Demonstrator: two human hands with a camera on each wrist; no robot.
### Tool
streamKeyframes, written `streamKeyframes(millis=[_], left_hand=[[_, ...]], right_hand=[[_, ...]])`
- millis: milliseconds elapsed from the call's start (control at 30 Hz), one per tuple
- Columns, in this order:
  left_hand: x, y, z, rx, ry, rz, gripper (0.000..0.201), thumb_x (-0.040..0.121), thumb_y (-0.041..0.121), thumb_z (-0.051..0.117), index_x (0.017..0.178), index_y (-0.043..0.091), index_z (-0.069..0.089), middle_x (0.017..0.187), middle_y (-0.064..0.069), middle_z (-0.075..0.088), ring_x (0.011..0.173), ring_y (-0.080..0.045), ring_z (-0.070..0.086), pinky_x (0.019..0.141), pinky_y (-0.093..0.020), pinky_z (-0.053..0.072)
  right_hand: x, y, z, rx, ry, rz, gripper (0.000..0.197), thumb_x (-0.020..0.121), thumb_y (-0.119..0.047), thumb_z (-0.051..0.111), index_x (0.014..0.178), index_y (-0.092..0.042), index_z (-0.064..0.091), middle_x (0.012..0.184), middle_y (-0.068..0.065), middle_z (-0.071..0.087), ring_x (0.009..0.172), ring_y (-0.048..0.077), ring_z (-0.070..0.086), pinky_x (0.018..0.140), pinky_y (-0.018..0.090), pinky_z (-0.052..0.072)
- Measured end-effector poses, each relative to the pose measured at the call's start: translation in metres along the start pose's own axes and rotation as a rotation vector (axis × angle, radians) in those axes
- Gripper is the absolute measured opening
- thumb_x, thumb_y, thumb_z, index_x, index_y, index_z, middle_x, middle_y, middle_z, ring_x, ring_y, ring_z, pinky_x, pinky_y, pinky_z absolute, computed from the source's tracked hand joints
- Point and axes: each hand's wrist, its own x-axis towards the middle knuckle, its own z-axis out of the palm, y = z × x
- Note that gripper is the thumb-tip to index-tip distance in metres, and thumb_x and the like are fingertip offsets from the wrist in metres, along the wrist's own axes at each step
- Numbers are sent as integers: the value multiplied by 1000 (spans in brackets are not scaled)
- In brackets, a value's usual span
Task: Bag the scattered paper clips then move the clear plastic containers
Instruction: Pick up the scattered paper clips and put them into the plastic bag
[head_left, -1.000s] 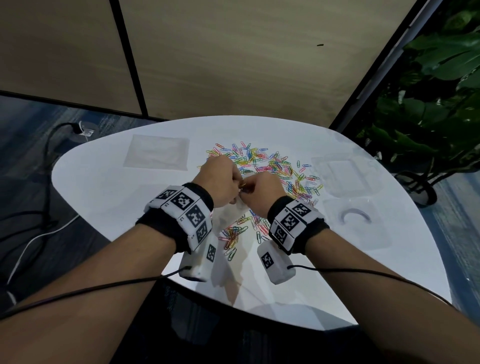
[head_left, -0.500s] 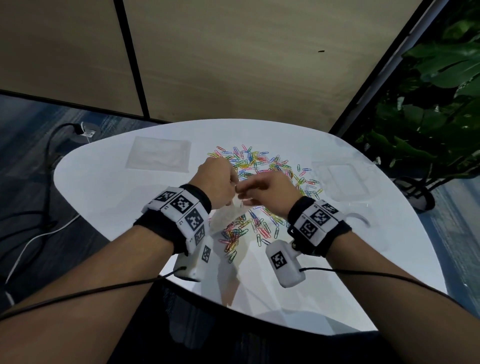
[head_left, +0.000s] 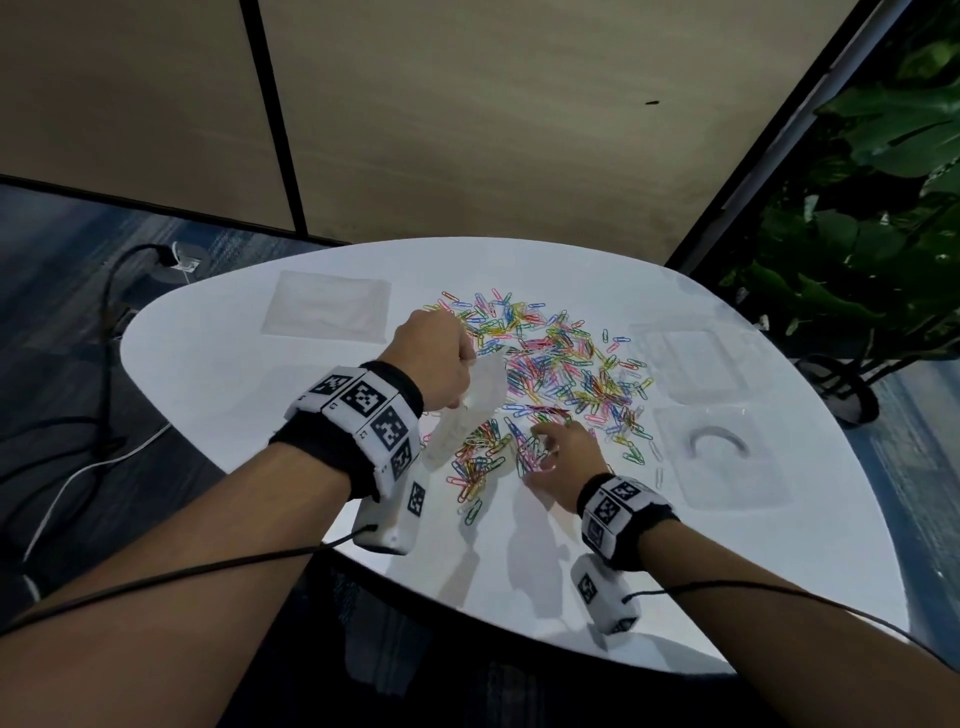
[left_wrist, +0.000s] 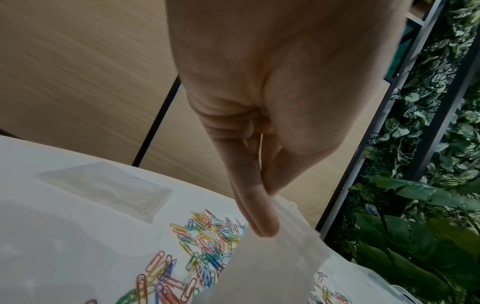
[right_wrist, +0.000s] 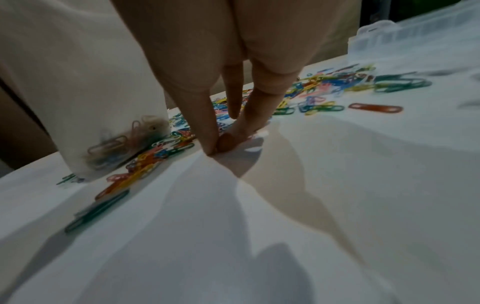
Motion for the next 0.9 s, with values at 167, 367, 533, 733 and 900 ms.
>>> streamKeyframes(millis=[167,367,533,733,900], left_hand=[[0,-7,-8,2,14,-10,18,94,2,60,97,4,78,72,-2,65,62,-26,76,68,-38,65],[-5,-12,-15,-12,44,-9,18,94,2,59,95,5,78,82,-10,72,62,-28,76,71,-40,65],[-6,-11,-16,-14,44,-11,19,94,2,59,100,5,76,85,-7,69,61,-26,76,71,-41,65],[-7,-11,-15,-6,33,-11,16,95,6,61,101,3,76,81,-6,67,63,-29,76,72,-43,65],[-6,-11,-14,-9,35,-7,16,96,8,62,100,3,77,85,-9,72,62,-27,76,71,-43,65]], right_hand=[[20,-20,10,-119,27,-64,64,79,-30,76,136,-14,52,132,14,46,113,29,54,100,33,46],[15,-32,16,-318,-18,-194,83,71,-64,71,141,-28,47,133,10,38,118,30,45,101,42,45],[17,-39,19,-298,74,-277,27,90,-25,63,113,-17,72,105,7,55,94,27,58,83,34,52],[25,-36,1,-313,42,-148,22,84,-6,57,75,-10,77,76,7,74,69,21,67,71,29,59],[34,-25,-33,-105,-2,52,16,82,-9,66,72,-8,79,76,6,76,74,18,73,76,27,60]])
